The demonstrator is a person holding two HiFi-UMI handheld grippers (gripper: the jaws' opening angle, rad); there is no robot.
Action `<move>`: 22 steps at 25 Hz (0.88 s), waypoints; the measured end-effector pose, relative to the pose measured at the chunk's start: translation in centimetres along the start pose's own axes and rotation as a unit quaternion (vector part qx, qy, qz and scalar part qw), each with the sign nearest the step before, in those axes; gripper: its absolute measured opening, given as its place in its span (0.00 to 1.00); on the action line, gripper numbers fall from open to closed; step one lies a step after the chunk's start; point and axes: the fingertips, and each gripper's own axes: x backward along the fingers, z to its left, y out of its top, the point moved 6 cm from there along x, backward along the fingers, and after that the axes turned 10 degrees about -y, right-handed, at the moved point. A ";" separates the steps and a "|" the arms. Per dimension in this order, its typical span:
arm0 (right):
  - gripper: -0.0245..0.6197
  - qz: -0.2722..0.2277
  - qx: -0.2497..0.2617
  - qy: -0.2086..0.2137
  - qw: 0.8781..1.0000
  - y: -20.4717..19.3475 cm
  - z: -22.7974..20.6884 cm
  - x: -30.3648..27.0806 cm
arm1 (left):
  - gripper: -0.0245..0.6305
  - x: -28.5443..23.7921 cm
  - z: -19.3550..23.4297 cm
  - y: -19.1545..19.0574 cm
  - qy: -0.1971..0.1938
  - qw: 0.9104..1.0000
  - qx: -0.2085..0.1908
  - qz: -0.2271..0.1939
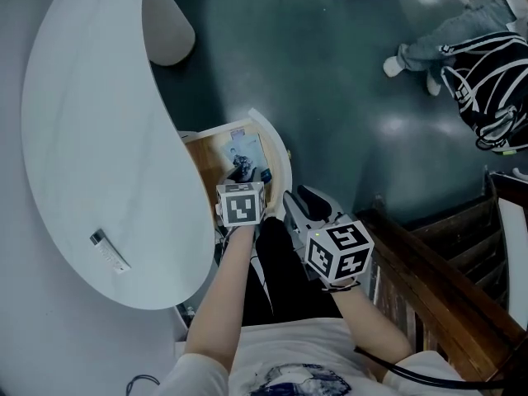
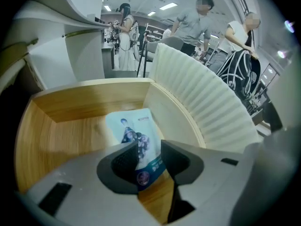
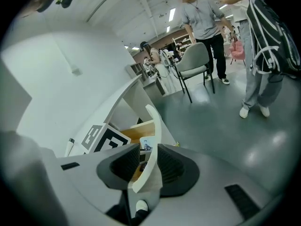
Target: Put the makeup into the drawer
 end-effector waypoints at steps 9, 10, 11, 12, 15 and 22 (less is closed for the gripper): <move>0.24 -0.013 0.005 -0.004 1.000 0.9 1.2 1.3 | 0.31 2.2 -1.1 0.5 -0.016 1.000 -0.006 -0.022; 0.24 -0.016 0.005 -0.006 1.000 1.1 1.4 1.7 | 0.31 2.6 -1.6 0.7 -0.022 0.999 -0.008 -0.026; 0.24 -0.019 0.005 -0.009 1.000 1.3 1.5 2.2 | 0.31 3.0 -2.3 0.9 -0.029 0.999 -0.010 -0.030; 0.24 -0.022 0.005 -0.012 1.000 1.6 1.5 2.7 | 0.31 3.5 -3.1 1.2 -0.036 0.999 -0.013 -0.034; 0.24 -0.035 0.007 -0.023 0.999 2.4 1.9 4.5 | 0.31 5.4 -5.4 2.3 -0.057 0.997 -0.029 -0.049; 0.24 -0.077 0.009 -0.039 0.996 3.9 4.1 8.1 | 0.31 11.2 -8.3 5.1 -0.086 0.988 -0.073 -0.101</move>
